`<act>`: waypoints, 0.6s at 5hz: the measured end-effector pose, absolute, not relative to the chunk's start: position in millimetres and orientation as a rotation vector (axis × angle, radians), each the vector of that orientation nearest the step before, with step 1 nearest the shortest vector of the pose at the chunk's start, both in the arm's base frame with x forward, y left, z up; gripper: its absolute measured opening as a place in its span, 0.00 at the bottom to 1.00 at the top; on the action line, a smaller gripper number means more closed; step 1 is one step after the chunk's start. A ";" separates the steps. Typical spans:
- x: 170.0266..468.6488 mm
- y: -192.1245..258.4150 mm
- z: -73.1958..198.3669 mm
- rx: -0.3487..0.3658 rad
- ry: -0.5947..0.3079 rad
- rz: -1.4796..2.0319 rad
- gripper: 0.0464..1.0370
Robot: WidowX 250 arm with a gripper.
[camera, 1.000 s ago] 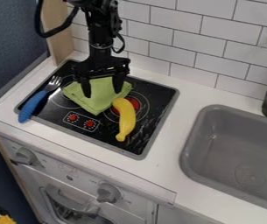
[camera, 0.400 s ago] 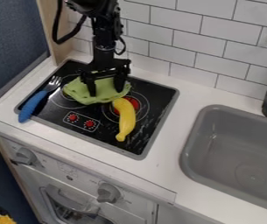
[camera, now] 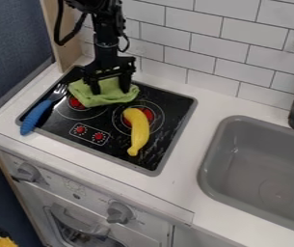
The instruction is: Move the green towel to the upper left of the stove
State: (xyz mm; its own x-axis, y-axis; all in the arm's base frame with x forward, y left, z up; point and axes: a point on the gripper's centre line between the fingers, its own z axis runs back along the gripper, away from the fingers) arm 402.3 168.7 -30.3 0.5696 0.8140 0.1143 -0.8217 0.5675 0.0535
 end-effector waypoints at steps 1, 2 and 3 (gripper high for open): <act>412.3 184.0 -30.3 0.107 -0.092 0.988 0.96; 418.9 195.5 -28.9 0.115 -0.098 1.000 0.96; 417.1 211.3 -25.8 0.135 -0.114 1.024 0.96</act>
State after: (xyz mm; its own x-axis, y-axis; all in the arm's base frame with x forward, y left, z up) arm 417.1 211.3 -25.8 0.5156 0.8421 0.1580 -0.8563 0.5132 0.0590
